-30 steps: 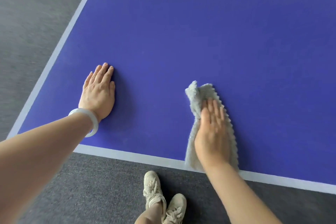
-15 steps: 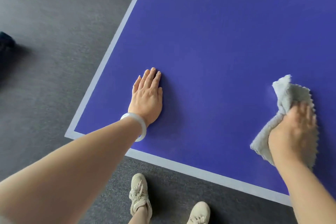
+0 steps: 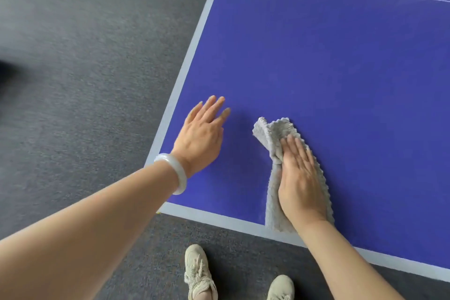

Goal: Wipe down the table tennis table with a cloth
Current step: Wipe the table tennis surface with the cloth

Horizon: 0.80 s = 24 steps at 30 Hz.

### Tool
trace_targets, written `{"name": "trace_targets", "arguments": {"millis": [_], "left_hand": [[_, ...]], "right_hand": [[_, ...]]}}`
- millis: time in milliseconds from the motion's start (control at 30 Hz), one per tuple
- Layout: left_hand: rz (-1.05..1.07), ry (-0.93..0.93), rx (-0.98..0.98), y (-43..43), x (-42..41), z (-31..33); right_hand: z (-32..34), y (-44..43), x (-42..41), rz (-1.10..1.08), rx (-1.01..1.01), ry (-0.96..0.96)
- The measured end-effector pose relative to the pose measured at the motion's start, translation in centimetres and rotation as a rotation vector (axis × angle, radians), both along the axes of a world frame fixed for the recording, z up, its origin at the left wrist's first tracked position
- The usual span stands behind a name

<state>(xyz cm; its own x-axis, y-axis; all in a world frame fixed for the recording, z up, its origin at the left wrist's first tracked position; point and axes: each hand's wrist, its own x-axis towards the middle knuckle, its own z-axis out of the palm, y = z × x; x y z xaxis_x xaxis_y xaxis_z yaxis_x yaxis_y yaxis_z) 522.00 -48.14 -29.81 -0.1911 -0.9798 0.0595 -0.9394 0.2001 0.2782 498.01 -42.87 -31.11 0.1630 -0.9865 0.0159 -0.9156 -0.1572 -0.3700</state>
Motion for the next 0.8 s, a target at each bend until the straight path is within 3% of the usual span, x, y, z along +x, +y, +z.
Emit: {"name": "trace_targets", "arguments": {"millis": [133, 267, 433, 500, 567, 600, 700, 800], "left_hand": [[0.048, -0.109, 0.089, 0.6, 5.0, -1.3], [0.022, -0.097, 0.060, 0.4, 5.2, -1.8], [0.003, -0.006, 0.033, 0.3, 5.4, -1.8], [0.004, 0.088, 0.007, 0.4, 5.6, -1.8], [0.009, 0.196, -0.006, 0.6, 5.8, -1.7], [0.014, 0.255, -0.006, 0.6, 5.9, -1.7], [0.164, 0.512, 0.010, 0.9, 5.9, -0.4], [0.372, 0.533, -0.195, 2.6, 4.3, 1.3]], "right_hand": [[0.5, -3.9, -0.8, -0.141, 0.018, 0.057], [0.0, -1.7, 4.0, -0.367, -0.027, 0.049], [0.8, 3.7, 13.3, -0.109, 0.046, 0.031], [1.9, 2.6, 13.1, -0.039, 0.189, -0.212], [3.7, 0.5, 10.4, -0.118, 0.323, -0.653], [4.3, -1.0, 8.4, -0.221, 0.282, -0.720], [4.5, -6.4, 2.6, -0.470, 0.112, -0.429], [2.3, -9.5, 2.6, -0.414, 0.155, -0.186]]}}
